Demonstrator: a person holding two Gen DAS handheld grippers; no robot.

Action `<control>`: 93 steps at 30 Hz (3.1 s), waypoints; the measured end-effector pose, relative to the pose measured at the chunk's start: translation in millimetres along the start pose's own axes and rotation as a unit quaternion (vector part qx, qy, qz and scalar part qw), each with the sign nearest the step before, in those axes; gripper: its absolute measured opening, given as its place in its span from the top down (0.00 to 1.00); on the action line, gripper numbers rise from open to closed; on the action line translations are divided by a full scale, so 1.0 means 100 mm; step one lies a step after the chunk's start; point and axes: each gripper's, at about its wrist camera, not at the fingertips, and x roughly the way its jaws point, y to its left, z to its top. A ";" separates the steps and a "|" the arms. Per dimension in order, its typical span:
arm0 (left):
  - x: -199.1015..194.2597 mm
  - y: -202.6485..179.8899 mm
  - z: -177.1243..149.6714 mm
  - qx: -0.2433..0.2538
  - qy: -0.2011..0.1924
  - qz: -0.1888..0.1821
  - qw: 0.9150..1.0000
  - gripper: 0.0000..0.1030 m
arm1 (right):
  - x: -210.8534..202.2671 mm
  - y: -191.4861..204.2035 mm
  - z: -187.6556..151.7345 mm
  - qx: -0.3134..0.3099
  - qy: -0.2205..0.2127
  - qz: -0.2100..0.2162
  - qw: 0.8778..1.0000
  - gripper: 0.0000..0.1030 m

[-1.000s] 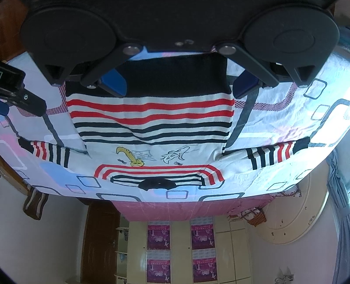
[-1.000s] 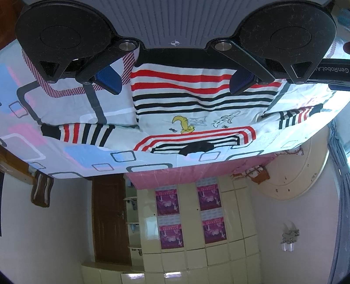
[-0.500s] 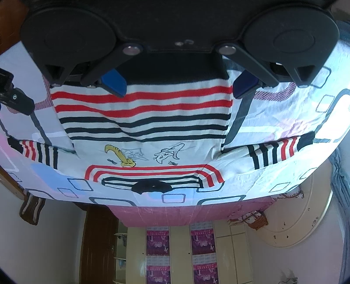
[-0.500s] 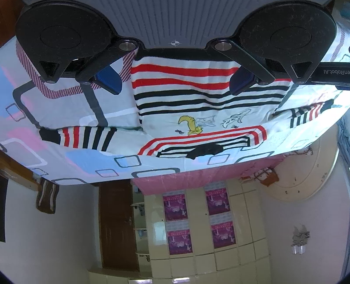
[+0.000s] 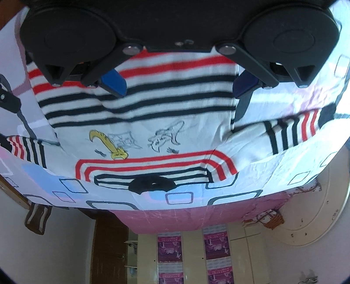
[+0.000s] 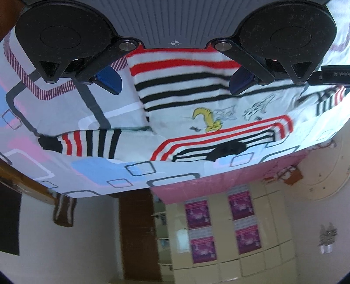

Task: Fold small clothes
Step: 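Move the right tool to the sleeve cuff and grasp it, then carry the sleeve across the sweater body with the right tool and release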

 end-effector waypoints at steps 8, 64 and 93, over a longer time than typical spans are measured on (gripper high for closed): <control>0.44 0.10 0.28 0.013 0.002 -0.008 1.000 0.00 | 0.37 -0.02 0.19 0.027 -0.006 -0.033 0.999 0.00; 1.64 -0.34 0.85 -0.047 0.017 -0.016 0.999 0.25 | 1.78 -1.17 1.21 0.018 -0.060 0.015 0.998 0.92; 2.28 -0.35 0.87 -0.143 0.095 -0.193 0.966 0.47 | 1.73 -0.33 0.45 -0.073 0.039 0.036 0.996 0.42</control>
